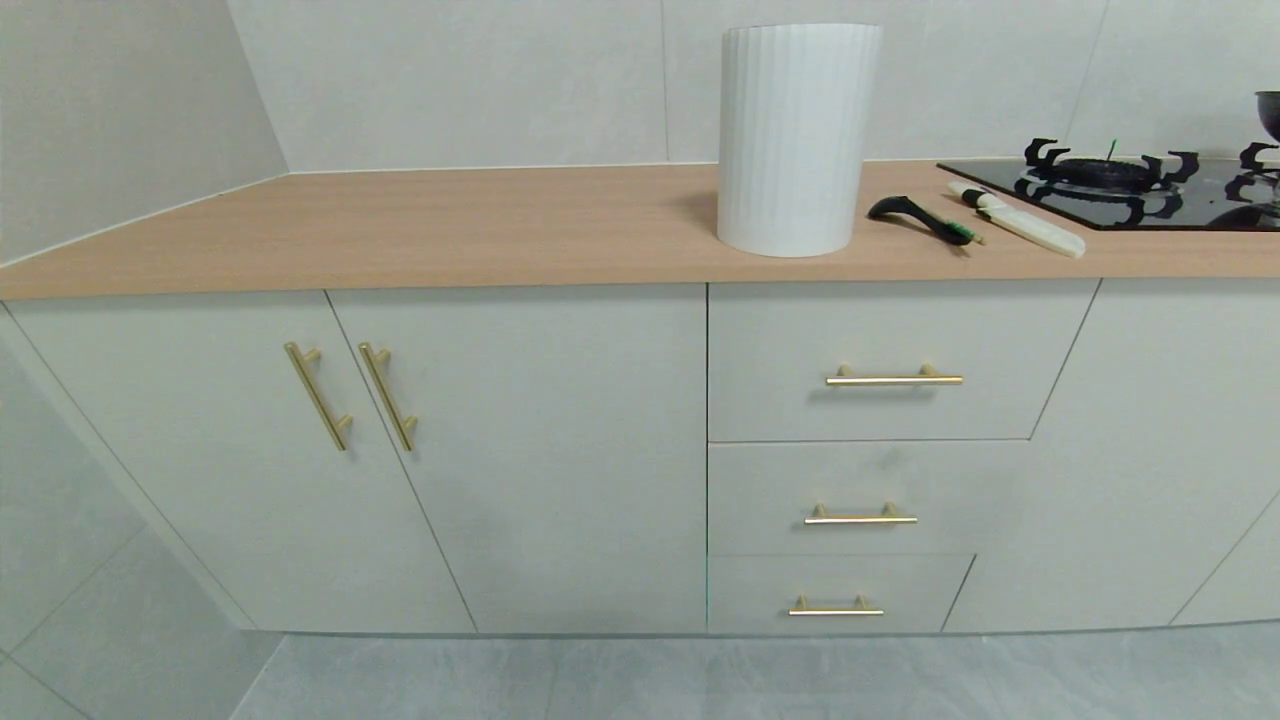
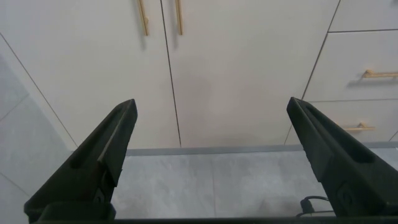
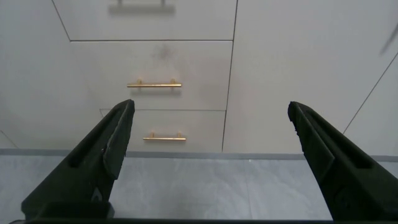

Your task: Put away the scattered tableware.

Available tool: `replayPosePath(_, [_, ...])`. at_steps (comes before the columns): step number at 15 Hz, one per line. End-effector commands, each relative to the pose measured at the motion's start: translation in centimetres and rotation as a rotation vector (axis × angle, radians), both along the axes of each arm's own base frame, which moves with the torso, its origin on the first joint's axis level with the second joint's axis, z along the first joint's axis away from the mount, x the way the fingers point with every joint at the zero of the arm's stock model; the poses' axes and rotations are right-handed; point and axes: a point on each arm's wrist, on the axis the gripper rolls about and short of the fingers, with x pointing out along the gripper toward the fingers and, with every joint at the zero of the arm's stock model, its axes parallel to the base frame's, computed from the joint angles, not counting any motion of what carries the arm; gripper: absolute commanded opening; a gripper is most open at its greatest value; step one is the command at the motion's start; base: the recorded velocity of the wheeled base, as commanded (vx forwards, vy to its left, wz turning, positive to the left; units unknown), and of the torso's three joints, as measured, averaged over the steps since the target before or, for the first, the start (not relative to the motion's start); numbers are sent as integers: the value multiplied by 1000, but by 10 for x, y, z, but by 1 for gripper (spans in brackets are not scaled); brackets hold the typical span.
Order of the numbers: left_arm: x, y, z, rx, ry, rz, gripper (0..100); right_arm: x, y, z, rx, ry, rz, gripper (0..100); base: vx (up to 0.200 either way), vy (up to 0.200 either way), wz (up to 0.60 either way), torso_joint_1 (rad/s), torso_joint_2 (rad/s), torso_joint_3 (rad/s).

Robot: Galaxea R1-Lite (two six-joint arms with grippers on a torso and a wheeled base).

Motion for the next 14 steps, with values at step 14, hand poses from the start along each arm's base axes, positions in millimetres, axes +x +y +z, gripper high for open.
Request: replayPosePath(14, [0,0,0,0,0,0,100,120,24,60,-40,581,276,100,0,0,0,0,0,0])
